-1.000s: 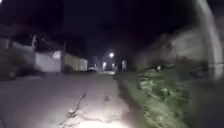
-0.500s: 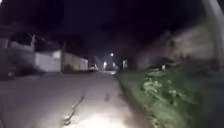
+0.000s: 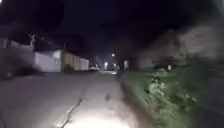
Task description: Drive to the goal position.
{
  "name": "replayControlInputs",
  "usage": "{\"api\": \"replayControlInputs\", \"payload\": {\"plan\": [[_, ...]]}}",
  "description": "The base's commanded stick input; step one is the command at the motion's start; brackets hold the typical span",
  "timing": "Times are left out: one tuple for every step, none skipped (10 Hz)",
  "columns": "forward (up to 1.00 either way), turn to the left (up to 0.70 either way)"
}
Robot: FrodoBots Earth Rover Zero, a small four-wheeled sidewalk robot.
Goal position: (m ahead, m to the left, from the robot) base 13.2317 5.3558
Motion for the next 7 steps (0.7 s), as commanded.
{"api": "replayControlInputs", "payload": {"plan": [[0.50,0.00],[0.50,0.00],[0.50,0.00],[0.50,0.00],[0.50,0.00],[0.50,0.00],[0.50,0.00]]}}
